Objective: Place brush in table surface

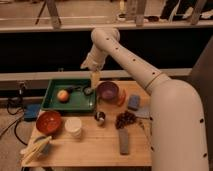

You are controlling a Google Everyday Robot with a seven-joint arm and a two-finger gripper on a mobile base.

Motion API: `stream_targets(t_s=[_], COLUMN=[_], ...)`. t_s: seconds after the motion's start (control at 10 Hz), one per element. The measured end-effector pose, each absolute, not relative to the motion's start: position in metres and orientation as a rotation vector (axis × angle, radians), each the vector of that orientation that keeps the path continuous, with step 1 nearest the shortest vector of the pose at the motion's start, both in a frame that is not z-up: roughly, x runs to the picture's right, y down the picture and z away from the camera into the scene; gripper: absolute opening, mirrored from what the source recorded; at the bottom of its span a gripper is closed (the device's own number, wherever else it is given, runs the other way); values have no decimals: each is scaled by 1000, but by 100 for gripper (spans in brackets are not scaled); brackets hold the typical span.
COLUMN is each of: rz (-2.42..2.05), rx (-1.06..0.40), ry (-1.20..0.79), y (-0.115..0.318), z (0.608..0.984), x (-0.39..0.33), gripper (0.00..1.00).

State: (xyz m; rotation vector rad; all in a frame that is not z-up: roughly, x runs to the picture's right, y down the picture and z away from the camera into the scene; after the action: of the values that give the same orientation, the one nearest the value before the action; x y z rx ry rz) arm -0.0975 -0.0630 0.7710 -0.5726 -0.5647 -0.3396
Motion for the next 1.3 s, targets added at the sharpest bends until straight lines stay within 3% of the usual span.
stream_targets(t_s=[0.6, 1.3], rz=[-331, -207], rx=[-606, -562], ry=[-500, -294], y=[-69, -70], z=[788, 868], x=[-144, -170], gripper=[80, 80])
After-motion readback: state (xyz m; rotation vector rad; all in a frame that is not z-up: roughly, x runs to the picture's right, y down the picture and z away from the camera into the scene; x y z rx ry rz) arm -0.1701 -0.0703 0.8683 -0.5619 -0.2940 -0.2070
